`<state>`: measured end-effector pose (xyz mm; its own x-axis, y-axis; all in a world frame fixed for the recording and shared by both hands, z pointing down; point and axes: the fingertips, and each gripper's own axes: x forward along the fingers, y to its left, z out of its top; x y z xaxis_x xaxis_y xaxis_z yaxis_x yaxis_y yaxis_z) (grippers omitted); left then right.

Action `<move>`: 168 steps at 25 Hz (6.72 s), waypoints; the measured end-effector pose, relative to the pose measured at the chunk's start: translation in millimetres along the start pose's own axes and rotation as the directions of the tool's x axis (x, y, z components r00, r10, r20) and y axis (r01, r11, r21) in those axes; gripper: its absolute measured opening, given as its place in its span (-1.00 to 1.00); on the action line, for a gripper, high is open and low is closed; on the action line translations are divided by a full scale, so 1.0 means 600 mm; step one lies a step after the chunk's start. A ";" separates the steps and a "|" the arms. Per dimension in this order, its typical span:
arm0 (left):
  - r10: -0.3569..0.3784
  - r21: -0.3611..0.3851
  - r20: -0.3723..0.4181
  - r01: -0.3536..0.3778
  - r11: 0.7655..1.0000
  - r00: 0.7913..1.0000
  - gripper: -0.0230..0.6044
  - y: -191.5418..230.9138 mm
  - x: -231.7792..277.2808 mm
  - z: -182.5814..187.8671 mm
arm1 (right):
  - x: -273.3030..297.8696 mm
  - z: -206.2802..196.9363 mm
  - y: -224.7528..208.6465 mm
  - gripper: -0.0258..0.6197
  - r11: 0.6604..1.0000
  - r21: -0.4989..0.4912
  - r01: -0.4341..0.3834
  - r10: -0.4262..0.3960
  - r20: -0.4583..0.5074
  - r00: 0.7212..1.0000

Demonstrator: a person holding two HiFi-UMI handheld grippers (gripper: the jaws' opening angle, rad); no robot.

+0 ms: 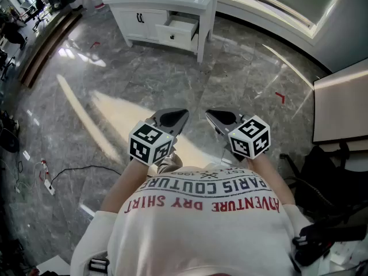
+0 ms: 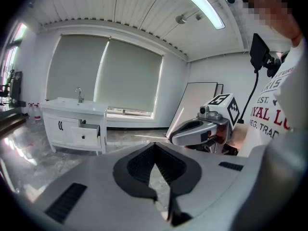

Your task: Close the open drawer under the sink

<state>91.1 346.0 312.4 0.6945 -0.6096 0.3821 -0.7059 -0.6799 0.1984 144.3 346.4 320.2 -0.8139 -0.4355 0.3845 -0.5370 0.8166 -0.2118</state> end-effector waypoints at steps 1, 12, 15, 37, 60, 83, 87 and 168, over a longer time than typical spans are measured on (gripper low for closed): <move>-0.001 0.000 -0.002 0.001 1.000 1.000 -0.93 0.002 0.001 -0.001 | 0.001 0.000 -0.001 -0.92 1.000 -0.001 0.001 -0.001 0.000 1.000; -0.006 -0.001 -0.016 0.006 1.000 1.000 -0.93 0.006 0.005 -0.009 | 0.010 -0.002 0.000 -0.92 1.000 -0.010 0.002 -0.002 0.002 1.000; -0.008 -0.004 -0.016 0.008 1.000 1.000 -0.93 0.003 0.009 -0.009 | 0.007 -0.003 -0.001 -0.92 1.000 -0.008 -0.004 0.004 0.005 1.000; -0.034 -0.079 -0.023 0.032 0.996 0.999 -0.93 0.002 0.045 -0.006 | -0.024 -0.015 -0.044 -0.92 0.998 0.062 -0.009 0.006 0.045 0.999; -0.016 -0.157 -0.115 -0.002 0.988 0.993 -0.93 0.443 0.170 -0.012 | 0.355 0.033 -0.294 -0.92 0.988 0.152 0.035 -0.027 -0.054 0.998; -0.026 -0.095 -0.067 0.020 0.995 0.997 -0.93 1.019 0.313 0.231 | 0.763 0.369 -0.629 -0.92 0.966 0.129 0.223 -0.229 0.034 0.973; -0.032 -0.088 -0.087 0.024 0.996 0.996 -0.93 1.029 0.346 0.237 | 0.771 0.344 -0.661 -0.92 0.958 0.163 0.238 -0.243 0.012 0.970; 0.085 -0.376 -0.344 -0.220 0.900 0.935 -0.93 1.367 0.662 0.069 | 1.121 0.029 -1.279 -0.92 0.745 0.373 0.554 -0.420 -0.383 0.823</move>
<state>-206.3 -470.8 589.3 0.5415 -0.4877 0.6847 -0.8406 -0.3242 0.4338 5.4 -579.9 725.7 -0.3590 -0.5562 0.7495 -0.9332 0.2257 -0.2795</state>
